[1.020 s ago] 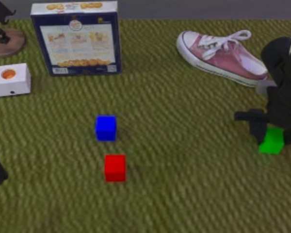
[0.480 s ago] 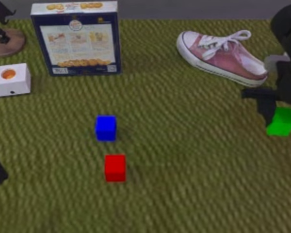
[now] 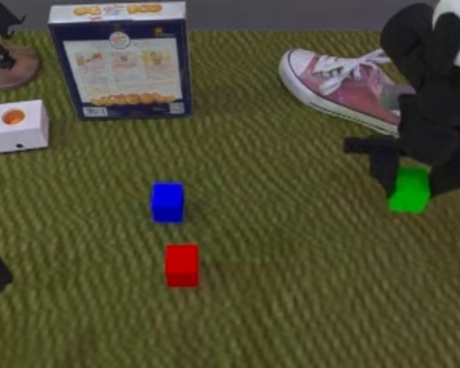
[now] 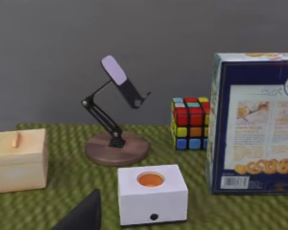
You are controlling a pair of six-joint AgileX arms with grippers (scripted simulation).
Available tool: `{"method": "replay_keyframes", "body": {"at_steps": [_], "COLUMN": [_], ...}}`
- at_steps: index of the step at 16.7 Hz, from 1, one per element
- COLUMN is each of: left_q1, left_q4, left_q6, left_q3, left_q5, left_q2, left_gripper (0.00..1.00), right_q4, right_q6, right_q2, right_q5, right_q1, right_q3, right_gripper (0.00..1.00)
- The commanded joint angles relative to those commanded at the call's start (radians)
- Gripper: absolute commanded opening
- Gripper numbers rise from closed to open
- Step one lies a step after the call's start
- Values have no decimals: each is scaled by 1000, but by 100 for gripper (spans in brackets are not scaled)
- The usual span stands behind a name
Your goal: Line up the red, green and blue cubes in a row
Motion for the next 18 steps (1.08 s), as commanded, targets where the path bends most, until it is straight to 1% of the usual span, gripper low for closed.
{"method": "replay_keyframes", "body": {"at_steps": [6, 8, 9, 11, 15, 18], "left_q1": [0, 0, 0, 0, 0, 0], "left_q4": [0, 0, 0, 0, 0, 0], "left_q6": [0, 0, 0, 0, 0, 0], "left_q3": [0, 0, 0, 0, 0, 0], "left_q5": [0, 0, 0, 0, 0, 0], "left_q2": [0, 0, 0, 0, 0, 0], "left_gripper": [100, 100, 100, 100, 100, 100], "right_q4": [-100, -122, -130, -135, -129, -62], "right_q6": [252, 322, 347, 370, 370, 370], "right_q2": [107, 128, 135, 140, 136, 154], "right_q5": [1, 2, 2, 3, 1, 2], "right_q1": [336, 423, 451, 476, 473, 474], "right_q3": [195, 247, 266, 283, 278, 226], "right_gripper": [0, 0, 0, 0, 0, 0]}}
